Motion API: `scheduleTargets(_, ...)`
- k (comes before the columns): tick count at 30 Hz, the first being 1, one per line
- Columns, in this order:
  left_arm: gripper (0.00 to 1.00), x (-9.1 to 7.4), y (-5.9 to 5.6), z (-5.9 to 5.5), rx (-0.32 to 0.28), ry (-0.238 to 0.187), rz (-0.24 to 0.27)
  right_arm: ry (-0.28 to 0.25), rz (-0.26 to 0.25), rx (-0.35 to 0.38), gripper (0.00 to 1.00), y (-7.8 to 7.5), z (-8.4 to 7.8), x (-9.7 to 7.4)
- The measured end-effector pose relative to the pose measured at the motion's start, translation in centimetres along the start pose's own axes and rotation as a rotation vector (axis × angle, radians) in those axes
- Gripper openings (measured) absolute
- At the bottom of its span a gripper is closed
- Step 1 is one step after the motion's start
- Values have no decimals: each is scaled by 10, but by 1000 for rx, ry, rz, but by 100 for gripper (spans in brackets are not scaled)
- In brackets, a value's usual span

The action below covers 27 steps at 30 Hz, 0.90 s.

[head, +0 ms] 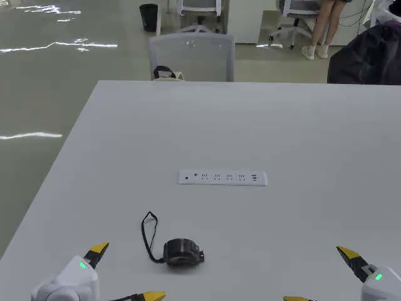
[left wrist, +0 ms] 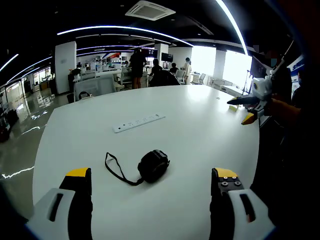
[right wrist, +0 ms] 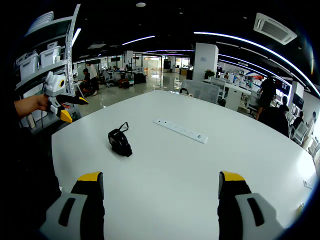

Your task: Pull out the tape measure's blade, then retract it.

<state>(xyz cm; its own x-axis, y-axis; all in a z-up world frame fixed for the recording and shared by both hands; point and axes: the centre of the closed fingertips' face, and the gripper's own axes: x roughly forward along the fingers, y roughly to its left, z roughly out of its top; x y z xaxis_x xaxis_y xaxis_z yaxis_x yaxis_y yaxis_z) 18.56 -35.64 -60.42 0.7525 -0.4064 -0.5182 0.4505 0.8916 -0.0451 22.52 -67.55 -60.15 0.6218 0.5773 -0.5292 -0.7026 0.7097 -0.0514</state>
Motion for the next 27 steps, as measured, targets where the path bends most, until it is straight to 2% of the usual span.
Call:
scheduleTargets(6, 99, -3, 0, -3, -3, 9, 5, 2, 18, -13, 98, 4, 1, 1)
scheduleTargets(12, 99, -4, 6, -3, -15, 3, 17, 12, 25, -12, 97, 5, -1, 3)
scheduleTargets(22, 99, 1, 10, -3, -14, 8, 17, 16, 34, -11, 97, 5, -1, 8)
scheduleTargets(27, 99, 4, 13, -6, -7, 18, 14, 35, 48, -15, 97, 8, -5, 12)
